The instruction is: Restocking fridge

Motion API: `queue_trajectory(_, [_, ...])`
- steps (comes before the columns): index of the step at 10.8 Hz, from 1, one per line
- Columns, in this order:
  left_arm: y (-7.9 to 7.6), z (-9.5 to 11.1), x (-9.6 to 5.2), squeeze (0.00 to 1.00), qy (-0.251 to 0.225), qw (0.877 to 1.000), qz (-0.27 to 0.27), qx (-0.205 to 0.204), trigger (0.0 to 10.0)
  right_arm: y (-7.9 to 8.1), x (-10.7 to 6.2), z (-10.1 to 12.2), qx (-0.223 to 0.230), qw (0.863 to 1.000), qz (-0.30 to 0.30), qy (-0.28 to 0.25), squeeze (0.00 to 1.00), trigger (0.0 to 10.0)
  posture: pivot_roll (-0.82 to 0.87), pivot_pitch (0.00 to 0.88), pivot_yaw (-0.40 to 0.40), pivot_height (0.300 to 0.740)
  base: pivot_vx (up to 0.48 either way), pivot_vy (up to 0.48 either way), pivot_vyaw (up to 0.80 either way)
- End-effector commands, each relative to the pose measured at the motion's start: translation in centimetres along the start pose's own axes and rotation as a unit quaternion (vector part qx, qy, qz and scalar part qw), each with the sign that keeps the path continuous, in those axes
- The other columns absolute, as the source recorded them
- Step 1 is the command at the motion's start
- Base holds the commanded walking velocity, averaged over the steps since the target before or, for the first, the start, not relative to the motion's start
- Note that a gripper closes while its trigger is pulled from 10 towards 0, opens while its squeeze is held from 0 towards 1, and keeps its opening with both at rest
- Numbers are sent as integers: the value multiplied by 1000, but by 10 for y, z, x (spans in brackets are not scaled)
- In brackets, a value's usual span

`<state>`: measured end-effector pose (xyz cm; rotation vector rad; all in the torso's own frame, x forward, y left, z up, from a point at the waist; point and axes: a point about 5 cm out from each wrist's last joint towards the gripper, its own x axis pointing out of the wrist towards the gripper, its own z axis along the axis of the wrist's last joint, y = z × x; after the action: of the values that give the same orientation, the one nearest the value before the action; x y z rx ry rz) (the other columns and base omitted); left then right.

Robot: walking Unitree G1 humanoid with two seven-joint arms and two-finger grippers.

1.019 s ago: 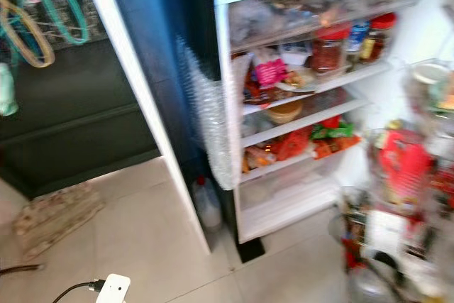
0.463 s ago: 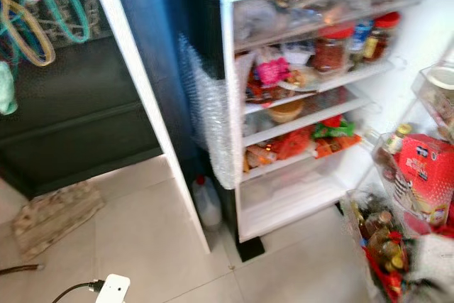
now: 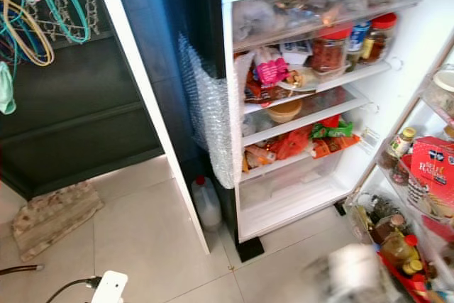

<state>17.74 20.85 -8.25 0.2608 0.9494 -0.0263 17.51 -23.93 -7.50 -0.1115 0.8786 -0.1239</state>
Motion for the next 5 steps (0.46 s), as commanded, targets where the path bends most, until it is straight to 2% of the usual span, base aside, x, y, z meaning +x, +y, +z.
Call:
queue_trajectory(1, [3, -9, -2, 0, 14, 1000, -2, 1, 10000, 12, -3, -16, -23, 998, 37, 41, 0, 10000, -105, 27, 78, 740, 0, 0, 0])
queue_trajectory(2, [4, -10, -2, 0, 15, 1000, -1, -1, 10000, 27, -6, -28, -43, 994, 72, 63, 0, 10000, -93, 26, 81, 740, 0, 0, 0])
queue_trajectory(3, [6, -10, -3, 0, 12, 1000, 0, -6, 10000, 30, -6, -30, 21, 996, 56, 66, 0, 10000, -97, 21, 86, 740, 0, 0, 0])
queue_trajectory(4, [6, -11, -3, 0, 12, 1000, 0, -4, 10000, 30, -6, -31, 38, 996, 51, 65, 0, 10000, -95, 19, 86, 740, 0, 0, 0])
queue_trajectory(5, [6, -11, -3, 0, 13, 1000, -1, -2, 10000, 33, -7, -33, 34, 995, 56, 70, 0, 10000, -99, 16, 83, 740, 0, 0, 0])
